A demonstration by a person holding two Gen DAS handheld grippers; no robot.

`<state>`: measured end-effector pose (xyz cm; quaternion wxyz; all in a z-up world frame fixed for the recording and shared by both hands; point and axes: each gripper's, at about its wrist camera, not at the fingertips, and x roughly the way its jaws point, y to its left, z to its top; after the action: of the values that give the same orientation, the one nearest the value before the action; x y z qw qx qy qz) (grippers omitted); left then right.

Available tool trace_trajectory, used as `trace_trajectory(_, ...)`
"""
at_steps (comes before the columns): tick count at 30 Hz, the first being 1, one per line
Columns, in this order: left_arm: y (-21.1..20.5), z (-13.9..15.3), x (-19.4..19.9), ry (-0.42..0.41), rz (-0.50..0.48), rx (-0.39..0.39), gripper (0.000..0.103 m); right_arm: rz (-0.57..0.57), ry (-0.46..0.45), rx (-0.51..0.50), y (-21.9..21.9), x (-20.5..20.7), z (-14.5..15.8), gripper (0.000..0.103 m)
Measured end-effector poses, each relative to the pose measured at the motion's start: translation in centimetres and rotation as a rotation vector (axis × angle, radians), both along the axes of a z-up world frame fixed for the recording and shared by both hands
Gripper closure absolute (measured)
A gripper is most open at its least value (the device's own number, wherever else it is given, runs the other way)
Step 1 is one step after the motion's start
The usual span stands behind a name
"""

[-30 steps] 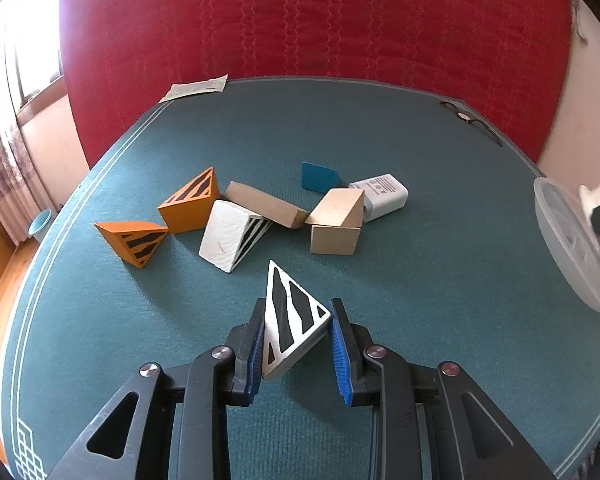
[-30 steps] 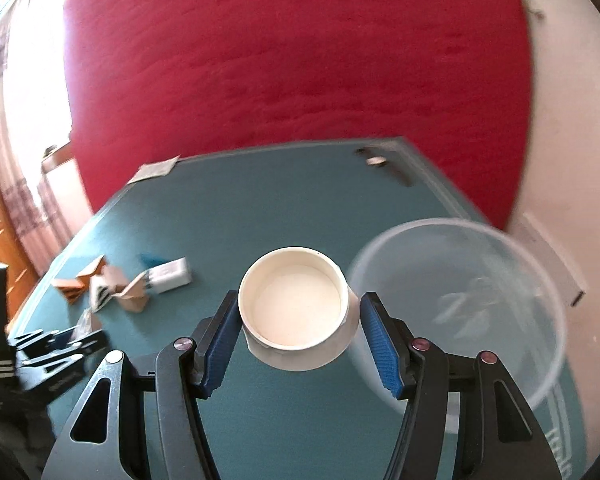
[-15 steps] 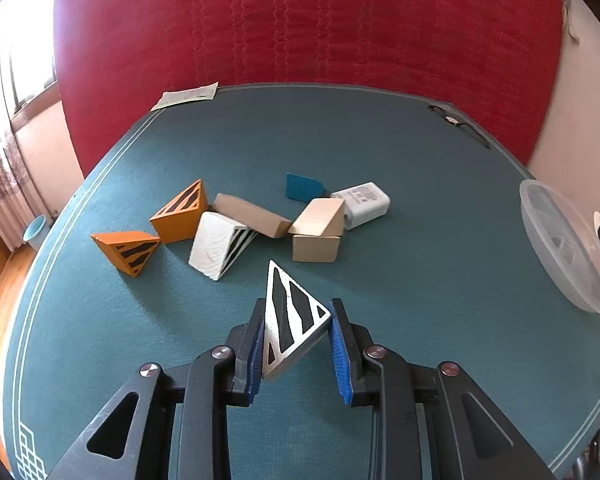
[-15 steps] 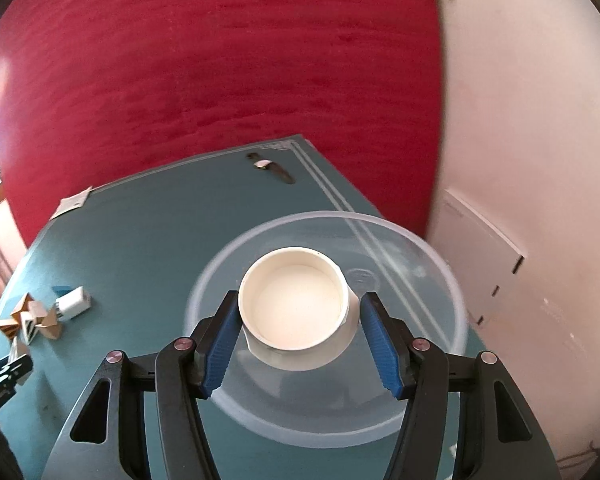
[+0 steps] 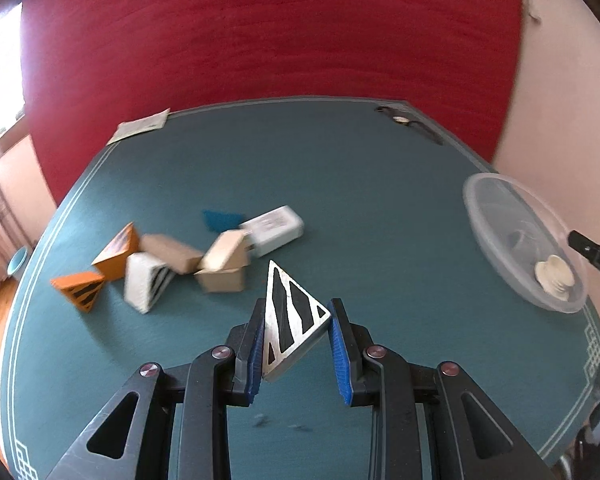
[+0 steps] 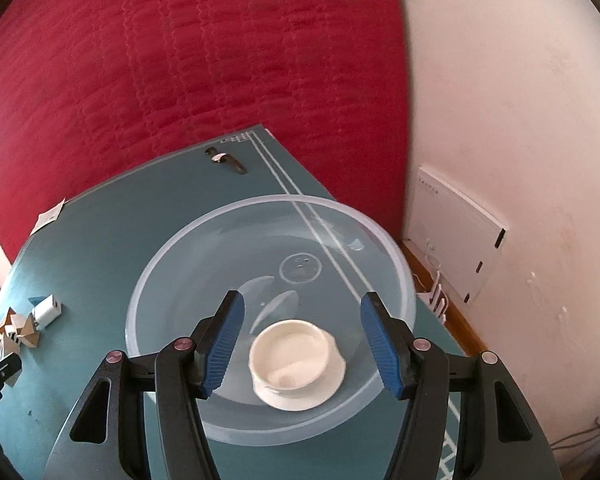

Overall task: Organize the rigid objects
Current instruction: 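Lower the white bowl into the clear basin with the right gripper while the left carries the striped triangle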

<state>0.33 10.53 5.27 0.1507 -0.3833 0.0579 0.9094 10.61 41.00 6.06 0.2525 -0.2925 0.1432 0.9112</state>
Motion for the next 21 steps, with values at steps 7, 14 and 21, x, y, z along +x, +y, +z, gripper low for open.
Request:
trace_trajectory(7,5.0,0.7,0.4,0.011,-0.134,-0.001,0.073,-0.049,0.025,0.018,0.3,0.6,-0.2,0.041)
trace_trajectory(14,9.6,1.6,0.7,0.019,-0.258,0.021,0.073,-0.073,0.063,0.044,0.2,1.4,0.0,0.041)
trace_trajectory(21,13.9,2.0,1.1,0.056,-0.369,0.014,0.073,-0.113,0.090,0.023,1.2,1.8,0.3,0.041)
